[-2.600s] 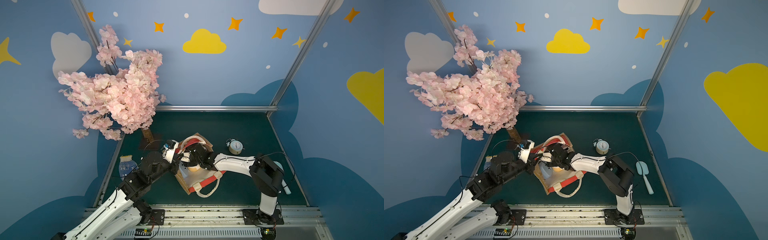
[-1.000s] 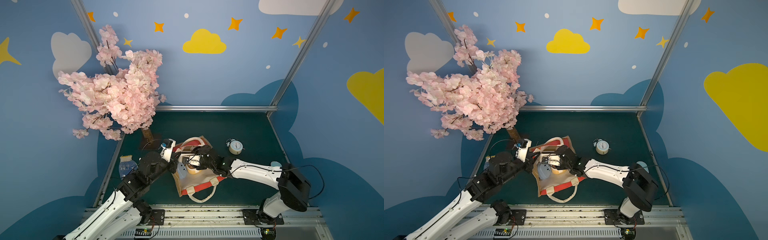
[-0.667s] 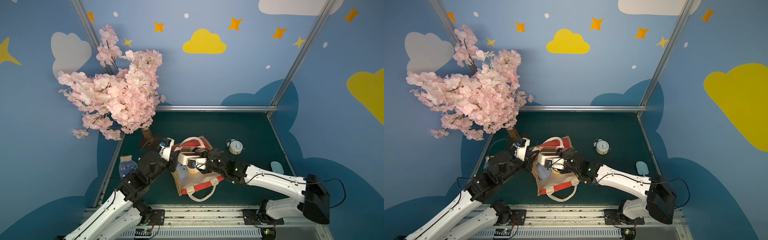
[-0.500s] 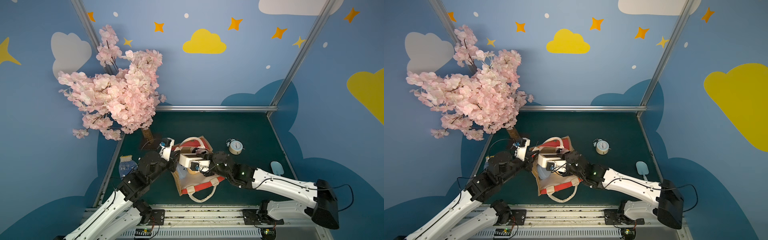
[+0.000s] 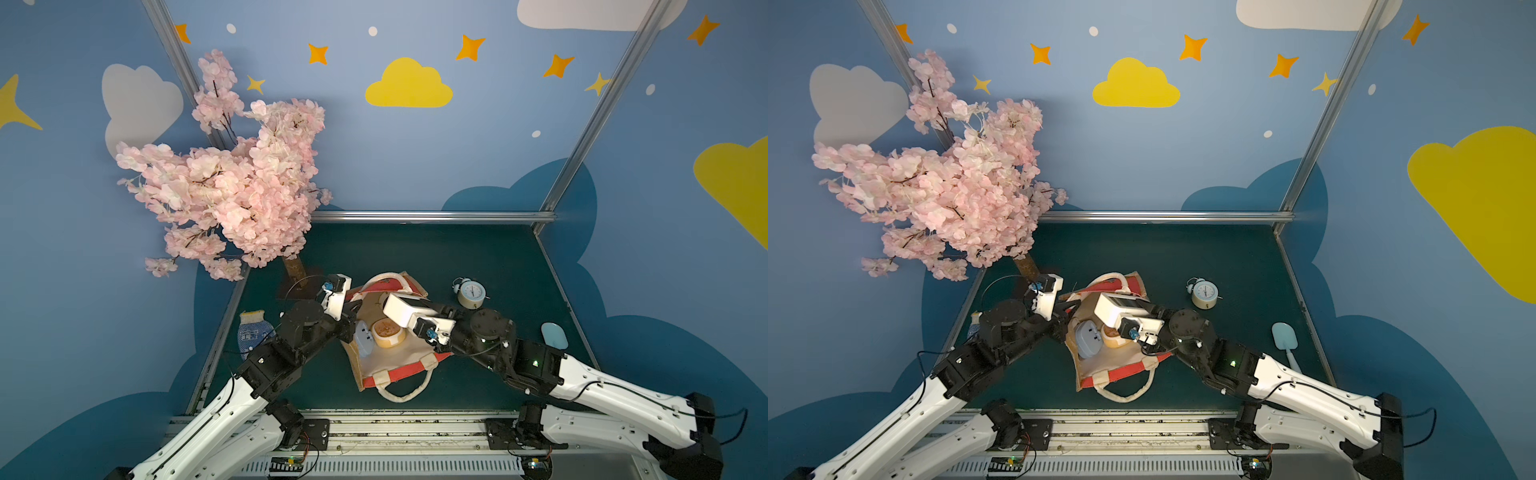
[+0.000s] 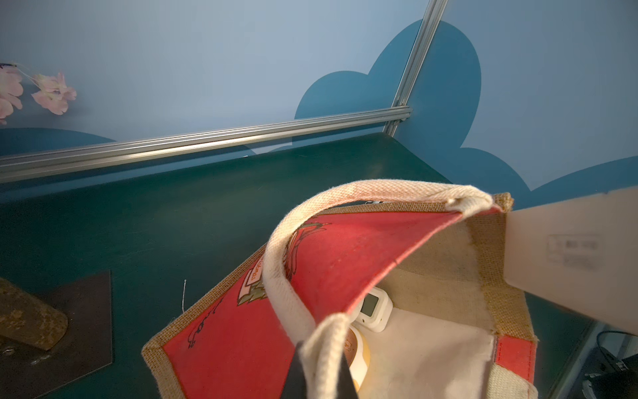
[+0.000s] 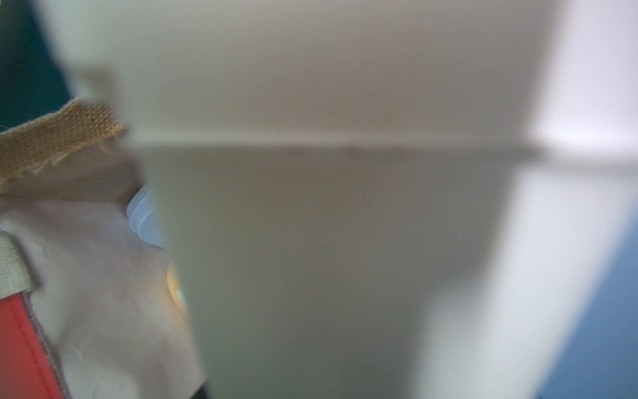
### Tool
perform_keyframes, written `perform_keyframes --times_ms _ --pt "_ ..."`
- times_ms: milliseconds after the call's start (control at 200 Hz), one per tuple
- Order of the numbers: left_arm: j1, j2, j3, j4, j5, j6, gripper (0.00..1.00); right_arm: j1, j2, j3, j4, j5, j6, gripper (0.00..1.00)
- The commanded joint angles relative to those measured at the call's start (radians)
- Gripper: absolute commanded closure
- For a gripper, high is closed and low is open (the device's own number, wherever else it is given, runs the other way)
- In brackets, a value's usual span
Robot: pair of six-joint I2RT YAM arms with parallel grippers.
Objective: Take the alarm clock out of the canvas bag
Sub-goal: Place the alarm at the center of the board.
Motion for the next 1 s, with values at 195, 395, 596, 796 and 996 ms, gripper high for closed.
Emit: perform_keyframes --times_ms 195,395,596,796,996 --pt "0.004 -0.021 0.026 0.027 0.021 0.014 0.94 -0.090 -0.126 -0.028 0.009 0.080 0.089 0.88" --pt "0.004 -0.023 0.024 0.028 0.024 0.013 0.94 -0.175 -0.175 -0.047 -0.027 0.084 0.140 0.87" --pt "0.004 -0.022 0.023 0.034 0.027 0.013 0.94 -0.282 -0.148 -0.050 -0.068 0.110 0.150 0.86" --pt "0.004 -0.034 0.020 0.027 0.025 0.012 0.94 -0.331 -0.042 -0.039 -0.148 0.173 0.140 0.86" --pt "0.004 -0.050 0.011 0.018 0.019 0.012 0.94 -0.379 0.049 -0.004 -0.241 0.173 0.242 0.86"
